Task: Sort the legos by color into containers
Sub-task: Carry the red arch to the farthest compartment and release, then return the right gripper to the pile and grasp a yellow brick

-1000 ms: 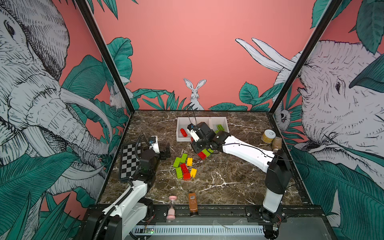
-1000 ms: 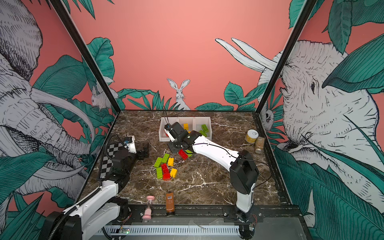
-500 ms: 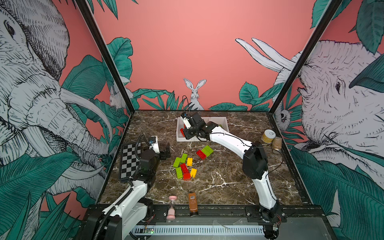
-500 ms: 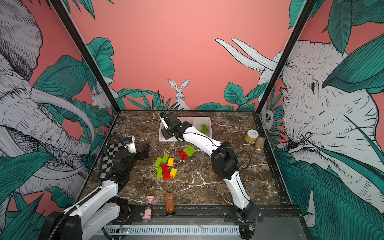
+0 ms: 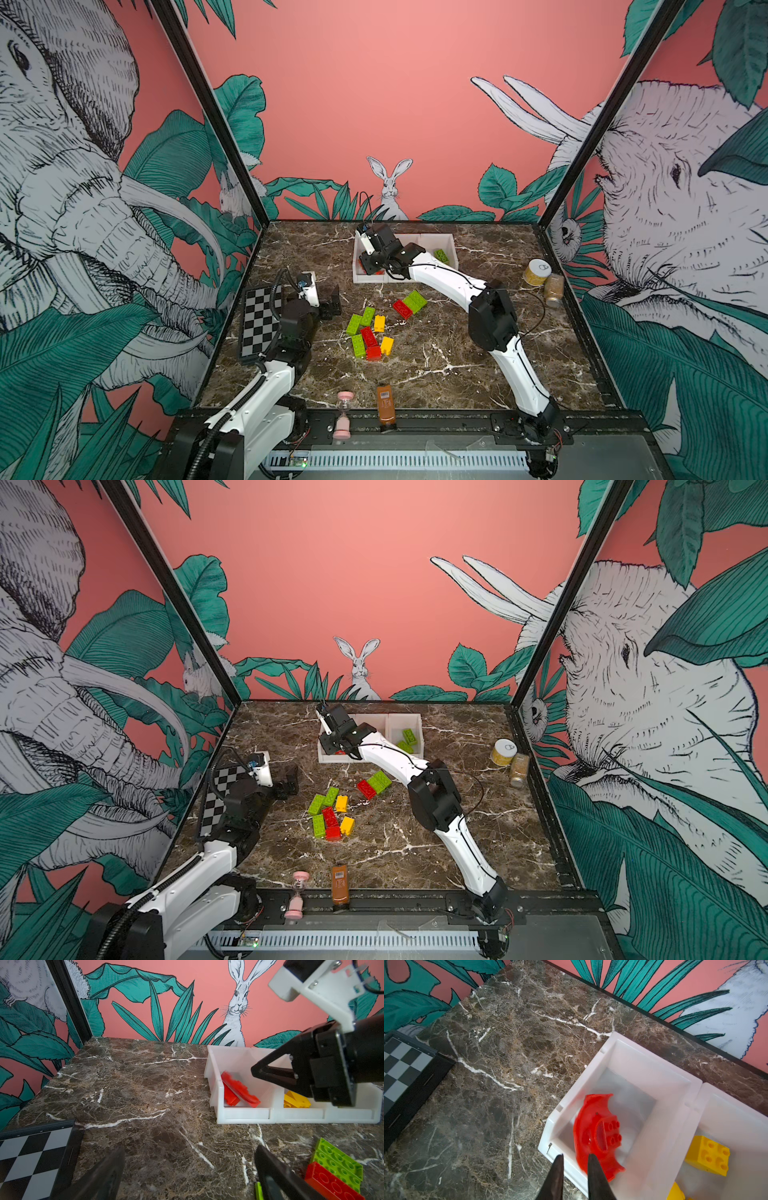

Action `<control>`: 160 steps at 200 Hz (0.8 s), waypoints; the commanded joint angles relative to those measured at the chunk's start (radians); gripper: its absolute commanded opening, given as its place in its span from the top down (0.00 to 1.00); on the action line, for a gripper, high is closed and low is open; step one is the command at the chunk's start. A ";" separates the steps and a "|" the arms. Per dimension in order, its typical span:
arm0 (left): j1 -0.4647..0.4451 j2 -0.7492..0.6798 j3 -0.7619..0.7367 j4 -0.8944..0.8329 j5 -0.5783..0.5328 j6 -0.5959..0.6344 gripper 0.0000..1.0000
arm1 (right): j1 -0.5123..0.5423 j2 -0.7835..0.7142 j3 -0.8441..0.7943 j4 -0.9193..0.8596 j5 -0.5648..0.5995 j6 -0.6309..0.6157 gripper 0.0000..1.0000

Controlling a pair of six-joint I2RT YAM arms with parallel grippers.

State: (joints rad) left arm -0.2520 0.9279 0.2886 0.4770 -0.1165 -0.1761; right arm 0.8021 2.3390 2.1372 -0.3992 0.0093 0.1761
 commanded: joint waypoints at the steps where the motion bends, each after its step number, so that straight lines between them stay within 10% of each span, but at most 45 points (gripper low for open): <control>1: -0.004 -0.020 -0.008 0.011 -0.002 -0.010 0.02 | -0.005 -0.002 0.019 0.035 0.016 0.001 0.69; 160: -0.006 -0.014 -0.007 0.008 -0.012 0.001 0.02 | 0.085 -0.488 -0.718 -0.130 -0.270 -0.214 0.40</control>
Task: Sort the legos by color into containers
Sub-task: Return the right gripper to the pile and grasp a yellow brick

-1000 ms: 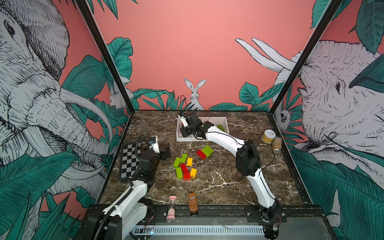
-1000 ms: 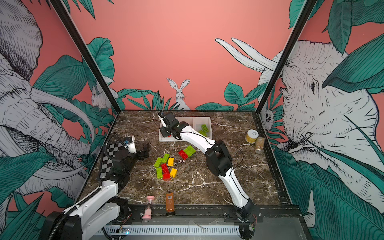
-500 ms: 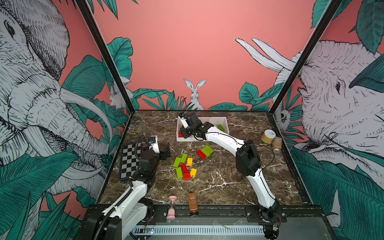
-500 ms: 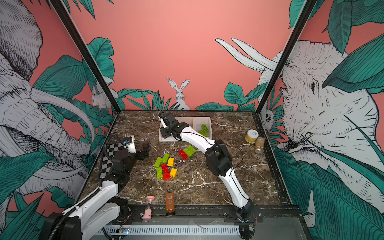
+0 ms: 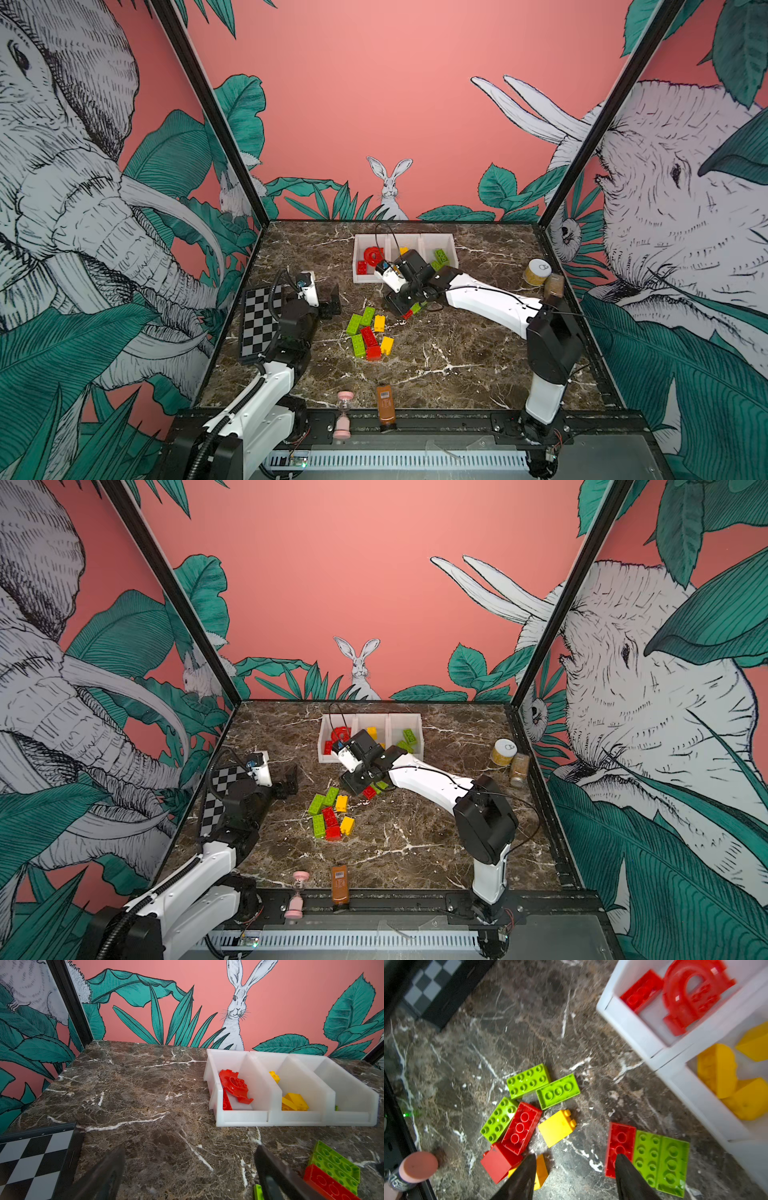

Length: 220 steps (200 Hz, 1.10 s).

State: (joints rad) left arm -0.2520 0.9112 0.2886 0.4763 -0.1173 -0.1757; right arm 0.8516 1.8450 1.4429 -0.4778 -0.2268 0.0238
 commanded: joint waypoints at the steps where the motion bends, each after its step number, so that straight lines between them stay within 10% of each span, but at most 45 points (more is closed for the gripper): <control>1: -0.006 0.003 -0.007 0.008 -0.012 0.001 0.02 | 0.037 0.005 -0.025 -0.050 -0.036 -0.061 0.40; 220: -0.009 0.033 -0.013 0.008 0.035 -0.045 0.02 | 0.162 0.024 -0.231 0.077 0.058 -0.086 0.30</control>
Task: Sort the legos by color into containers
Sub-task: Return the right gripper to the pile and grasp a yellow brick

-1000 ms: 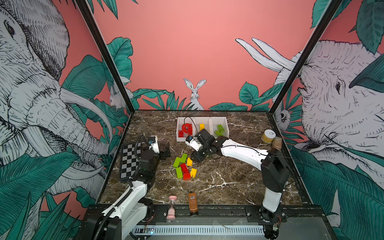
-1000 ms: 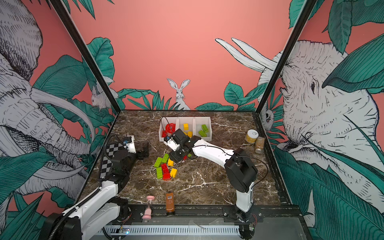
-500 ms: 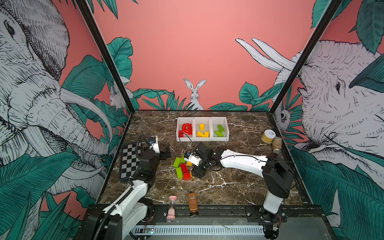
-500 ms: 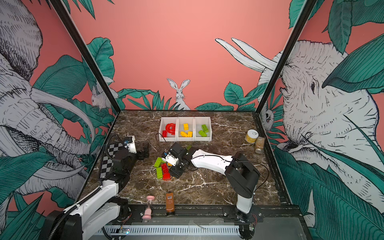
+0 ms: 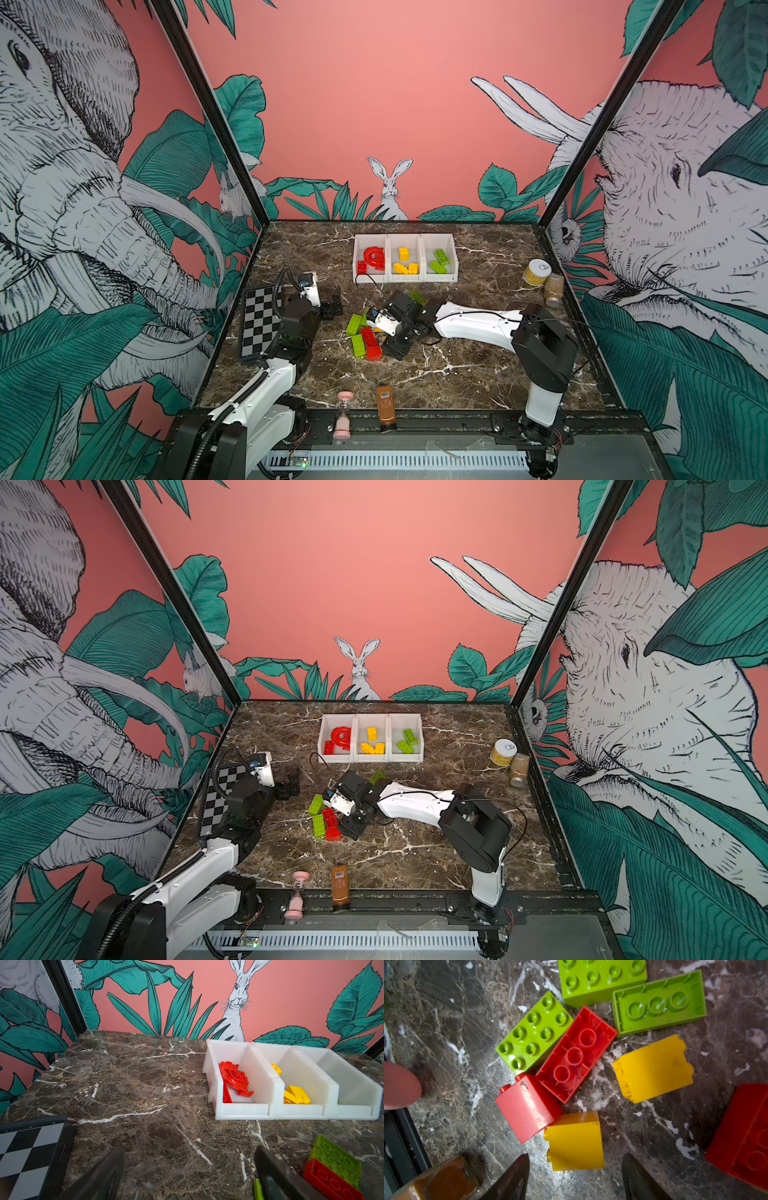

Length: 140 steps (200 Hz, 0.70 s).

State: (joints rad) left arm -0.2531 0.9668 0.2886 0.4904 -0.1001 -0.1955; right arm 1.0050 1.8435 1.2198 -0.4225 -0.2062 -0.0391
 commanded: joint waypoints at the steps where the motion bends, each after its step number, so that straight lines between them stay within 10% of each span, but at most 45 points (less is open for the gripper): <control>1: -0.008 -0.024 -0.013 -0.005 0.018 -0.026 0.02 | 0.009 0.027 -0.008 0.022 0.038 -0.023 0.30; 140: -0.011 -0.059 -0.040 0.000 0.004 -0.019 0.02 | 0.006 0.022 -0.047 0.109 0.086 0.017 0.60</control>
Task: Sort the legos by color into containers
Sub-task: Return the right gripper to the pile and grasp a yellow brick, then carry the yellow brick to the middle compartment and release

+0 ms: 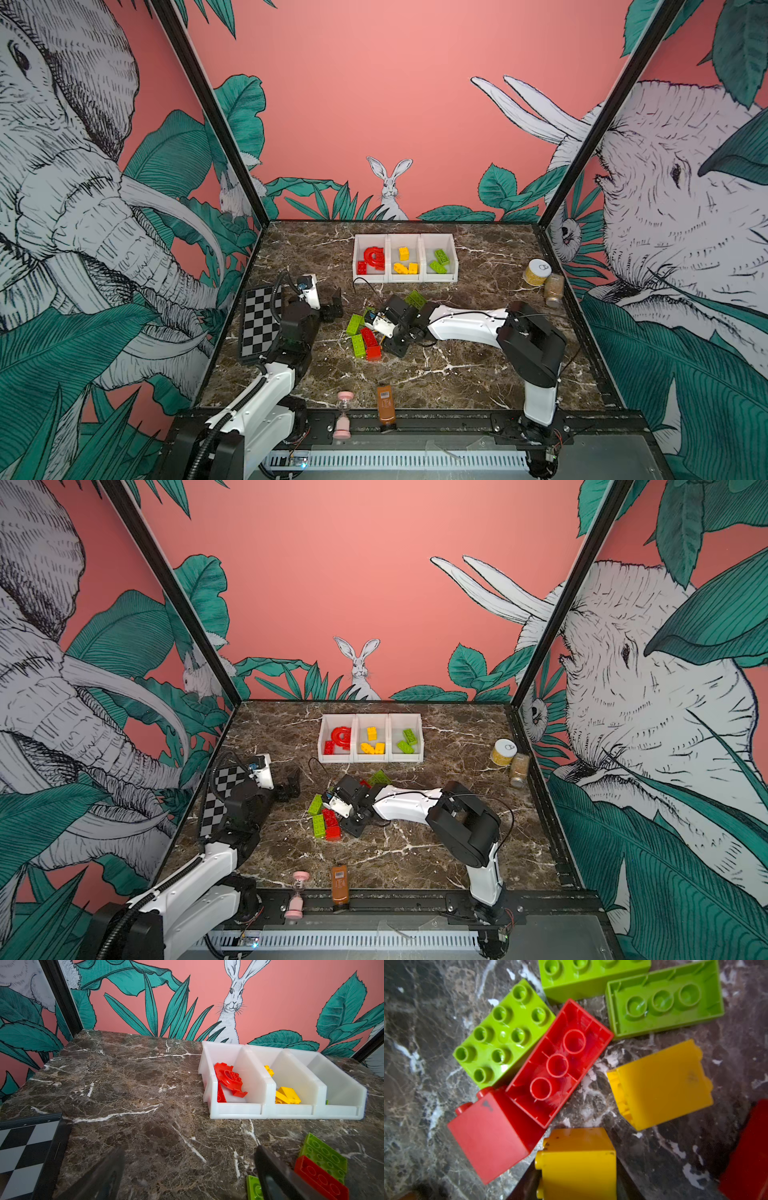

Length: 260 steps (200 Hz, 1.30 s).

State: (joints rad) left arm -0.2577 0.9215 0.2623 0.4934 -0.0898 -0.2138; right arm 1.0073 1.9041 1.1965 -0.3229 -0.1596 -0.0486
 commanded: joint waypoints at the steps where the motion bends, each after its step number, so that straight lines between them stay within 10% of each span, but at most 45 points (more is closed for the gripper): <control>1: -0.006 -0.014 -0.014 -0.003 -0.006 -0.002 0.02 | 0.003 -0.040 -0.024 0.010 0.041 0.028 0.60; 80: -0.006 -0.015 -0.011 -0.007 -0.001 0.001 0.02 | -0.124 -0.159 -0.007 0.109 0.077 0.127 0.71; 260: -0.006 -0.031 -0.006 -0.030 -0.010 0.001 0.02 | -0.302 0.195 0.473 0.172 0.416 0.300 0.69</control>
State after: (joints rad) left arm -0.2596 0.9142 0.2623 0.4686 -0.0940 -0.2134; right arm 0.7147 2.0777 1.6356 -0.1730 0.2234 0.2253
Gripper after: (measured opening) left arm 0.980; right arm 0.419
